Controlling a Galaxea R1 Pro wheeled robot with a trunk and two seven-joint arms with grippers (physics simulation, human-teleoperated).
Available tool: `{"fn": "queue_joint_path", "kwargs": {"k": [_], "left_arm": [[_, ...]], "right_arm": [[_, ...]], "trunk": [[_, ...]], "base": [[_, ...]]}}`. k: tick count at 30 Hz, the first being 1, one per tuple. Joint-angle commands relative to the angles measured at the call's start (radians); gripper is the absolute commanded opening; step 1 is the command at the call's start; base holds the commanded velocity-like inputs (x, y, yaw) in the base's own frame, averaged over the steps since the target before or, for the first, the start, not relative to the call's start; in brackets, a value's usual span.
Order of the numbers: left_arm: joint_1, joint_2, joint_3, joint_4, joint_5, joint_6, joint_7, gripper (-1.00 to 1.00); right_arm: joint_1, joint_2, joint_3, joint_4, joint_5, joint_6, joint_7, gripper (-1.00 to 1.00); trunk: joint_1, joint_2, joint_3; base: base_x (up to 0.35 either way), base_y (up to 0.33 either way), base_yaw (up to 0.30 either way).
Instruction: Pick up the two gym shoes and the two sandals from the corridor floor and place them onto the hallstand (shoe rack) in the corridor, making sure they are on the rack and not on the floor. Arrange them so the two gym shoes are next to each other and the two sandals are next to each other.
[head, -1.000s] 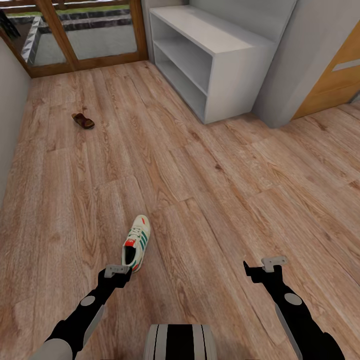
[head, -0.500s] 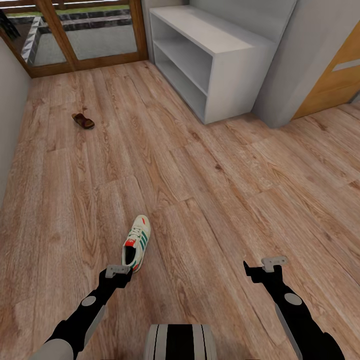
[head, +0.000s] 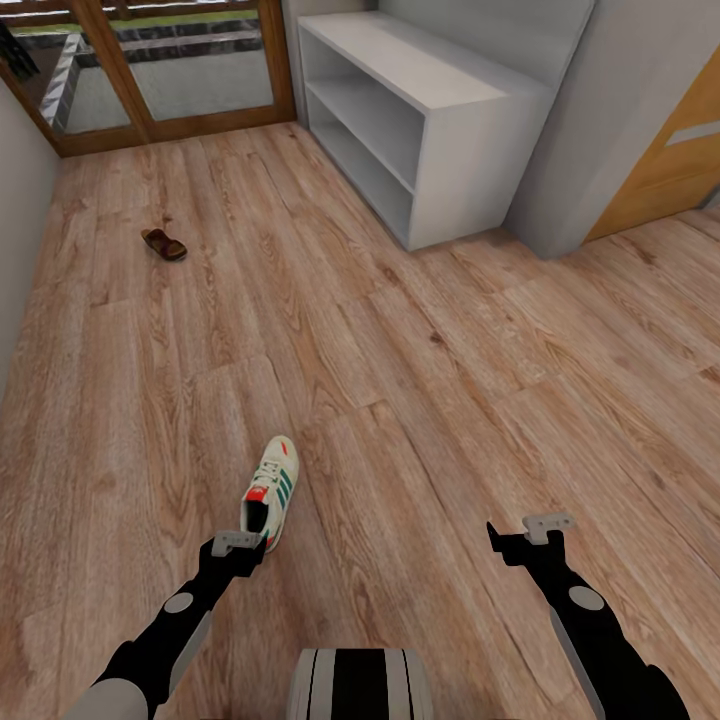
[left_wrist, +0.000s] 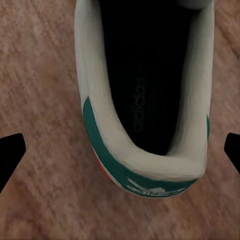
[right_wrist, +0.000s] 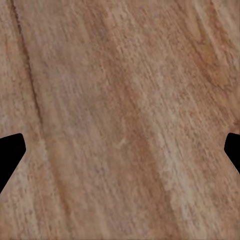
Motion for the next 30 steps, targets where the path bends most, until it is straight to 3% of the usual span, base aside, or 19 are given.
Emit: {"fn": "queue_joint_path", "kwargs": {"k": [1,30], "left_arm": [[0.0,0.0,0.001,0.001,-0.001,-0.003,-0.004,1.0],[0.002,0.0,0.001,0.0,-0.004,-0.003,-0.005,1.0]], "right_arm": [[0.0,0.0,-0.002,-0.002,0.005,0.005,0.006,1.0],[0.0,0.0,-0.002,-0.002,0.005,0.005,0.006,1.0]], "trunk": [[0.0,0.0,-0.001],[0.0,0.0,-0.001]], "base": [[0.022,-0.008,0.0],[0.033,-0.001,0.0]]}}
